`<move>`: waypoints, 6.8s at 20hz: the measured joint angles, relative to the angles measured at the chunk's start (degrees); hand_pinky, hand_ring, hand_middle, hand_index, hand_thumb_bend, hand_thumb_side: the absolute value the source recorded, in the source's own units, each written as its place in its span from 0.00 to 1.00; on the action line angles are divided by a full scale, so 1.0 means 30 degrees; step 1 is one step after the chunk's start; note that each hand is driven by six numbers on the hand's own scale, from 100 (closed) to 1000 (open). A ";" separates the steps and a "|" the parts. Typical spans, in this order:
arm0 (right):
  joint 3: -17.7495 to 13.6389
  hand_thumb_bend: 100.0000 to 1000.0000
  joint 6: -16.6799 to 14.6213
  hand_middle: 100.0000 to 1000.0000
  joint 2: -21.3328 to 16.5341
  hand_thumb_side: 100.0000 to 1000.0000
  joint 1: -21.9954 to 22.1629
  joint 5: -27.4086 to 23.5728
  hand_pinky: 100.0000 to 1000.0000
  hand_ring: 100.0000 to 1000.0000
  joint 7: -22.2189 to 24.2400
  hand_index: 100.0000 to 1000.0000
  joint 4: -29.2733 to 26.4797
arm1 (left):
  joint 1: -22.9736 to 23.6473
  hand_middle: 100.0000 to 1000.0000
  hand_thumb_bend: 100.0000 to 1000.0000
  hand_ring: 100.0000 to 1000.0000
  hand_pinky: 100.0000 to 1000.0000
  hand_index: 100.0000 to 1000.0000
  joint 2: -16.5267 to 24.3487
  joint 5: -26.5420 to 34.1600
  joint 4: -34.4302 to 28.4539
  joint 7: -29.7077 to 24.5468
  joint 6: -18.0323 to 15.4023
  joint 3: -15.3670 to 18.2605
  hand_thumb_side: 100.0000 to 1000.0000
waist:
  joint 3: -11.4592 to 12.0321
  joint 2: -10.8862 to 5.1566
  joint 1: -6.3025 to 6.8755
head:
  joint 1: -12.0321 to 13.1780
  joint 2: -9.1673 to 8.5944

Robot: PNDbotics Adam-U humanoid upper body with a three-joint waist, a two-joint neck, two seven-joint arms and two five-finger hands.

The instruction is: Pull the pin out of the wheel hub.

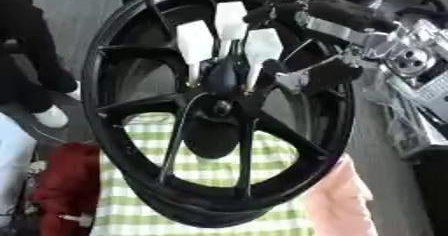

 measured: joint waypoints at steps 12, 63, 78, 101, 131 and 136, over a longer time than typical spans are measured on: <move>-0.0105 0.03 0.0164 0.81 -0.0047 0.12 0.0068 0.0444 1.00 0.93 -0.0360 0.92 0.0041 | 0.0000 0.77 0.10 0.56 0.56 0.73 -0.0008 -0.0007 0.0001 -0.0063 0.0057 -0.0015 0.84 | 0.0056 0.0148 0.0001 | -0.0217 0.0000; -0.0138 0.00 0.0394 0.69 -0.0288 0.16 -0.0037 0.0087 0.95 0.84 -0.0506 0.82 0.1076 | -0.0175 0.76 0.10 0.56 0.56 0.71 -0.0008 -0.0010 0.0219 -0.0324 0.0315 -0.0236 0.84 | 0.0312 0.0632 -0.0030 | -0.0493 -0.0218; -0.0243 0.00 0.0010 0.52 -0.0395 0.20 0.0060 -0.0078 0.90 0.71 0.0174 0.72 0.0839 | -0.0283 0.75 0.09 0.55 0.56 0.70 -0.0011 -0.0010 0.0220 -0.0340 0.0331 -0.0237 0.84 | 0.0447 0.0647 -0.0145 | -0.0383 -0.0523; -0.0345 0.00 -0.0182 0.09 -0.0623 0.22 0.0217 -0.0602 0.81 0.40 0.0941 0.32 0.0484 | -0.0302 0.75 0.09 0.54 0.56 0.70 -0.0012 0.0037 0.0226 -0.0307 0.0414 -0.0248 0.84 | 0.0588 0.0706 -0.0370 | -0.0321 -0.0538; -0.2162 0.00 0.0487 0.03 -0.1839 0.13 -0.0057 -0.5456 0.79 0.32 -0.1881 0.25 0.0020 | -0.0293 0.75 0.09 0.54 0.56 0.70 -0.0014 0.0038 0.0334 -0.0215 0.0485 -0.0244 0.83 | 0.0374 0.0481 -0.0389 | -0.0099 -0.0184; -0.2776 0.00 -0.0066 0.03 -0.2251 0.08 0.0288 -0.6375 0.80 0.32 -0.2222 0.25 0.0018 | -0.0222 0.75 0.09 0.54 0.56 0.70 -0.0014 0.0034 0.0337 -0.0188 0.0486 -0.0238 0.83 | 0.0079 0.0190 -0.0381 | 0.0066 -0.0015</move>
